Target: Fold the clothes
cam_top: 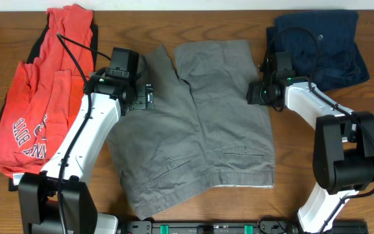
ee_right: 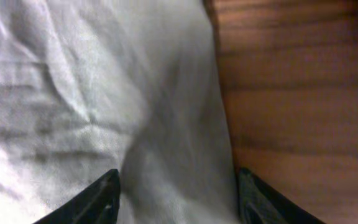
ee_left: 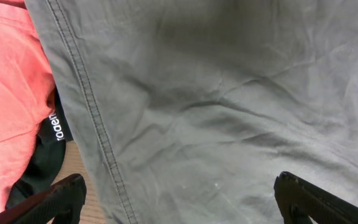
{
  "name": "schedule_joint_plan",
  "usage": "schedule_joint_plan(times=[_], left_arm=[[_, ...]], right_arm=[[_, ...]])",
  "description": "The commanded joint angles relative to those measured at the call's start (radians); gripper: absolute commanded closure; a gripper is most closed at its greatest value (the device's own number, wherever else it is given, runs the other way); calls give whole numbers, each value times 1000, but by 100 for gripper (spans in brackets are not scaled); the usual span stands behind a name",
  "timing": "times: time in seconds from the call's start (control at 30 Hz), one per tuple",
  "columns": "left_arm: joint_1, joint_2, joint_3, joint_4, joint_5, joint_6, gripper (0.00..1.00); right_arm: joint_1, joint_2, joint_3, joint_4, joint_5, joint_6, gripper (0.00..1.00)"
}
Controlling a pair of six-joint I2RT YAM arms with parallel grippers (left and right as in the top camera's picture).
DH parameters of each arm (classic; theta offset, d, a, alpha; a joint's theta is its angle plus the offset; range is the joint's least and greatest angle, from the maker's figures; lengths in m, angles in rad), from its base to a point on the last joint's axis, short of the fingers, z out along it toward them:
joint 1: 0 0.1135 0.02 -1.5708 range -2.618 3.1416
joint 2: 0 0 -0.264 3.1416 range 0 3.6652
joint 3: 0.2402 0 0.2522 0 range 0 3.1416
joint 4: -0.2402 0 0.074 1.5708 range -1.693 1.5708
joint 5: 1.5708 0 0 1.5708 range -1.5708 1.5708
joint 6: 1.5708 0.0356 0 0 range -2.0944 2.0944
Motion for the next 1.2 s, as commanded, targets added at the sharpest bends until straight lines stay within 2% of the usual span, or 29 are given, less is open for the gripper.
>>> schedule_joint_plan(times=[0.0, 0.03, 0.13, 0.17, 0.43, 0.57, 0.7, 0.9, 1.17], left_arm=[[3, 4, 10, -4, -8, 14, 2], [3, 4, 10, -4, -8, 14, 2], [3, 4, 10, -4, -8, 14, 2], [3, 4, 10, -3, -8, 14, 2], [2, 4, 10, 0, -8, 13, 1], [2, 7, 10, 3, -8, 13, 1], [2, 15, 10, 11, -7, 13, 1], [-4, 60, 10, 29, 22, 13, 1], [-18, 133, 10, 74, 21, 14, 1]], right_arm=[[14, 62, -10, 31, 3, 11, 52], [14, 73, -10, 42, 2, 11, 58], [14, 105, -10, 93, 2, 18, 91], [14, 114, -10, 119, 2, 18, 99], [15, 199, 0, 462, 6, 64, 99], [15, 277, 75, 539, 6, 68, 99], [15, 385, 245, 496, 5, 67, 99], [17, 533, 588, 321, -1, 14, 99], [7, 566, 864, 127, 29, -66, 99]])
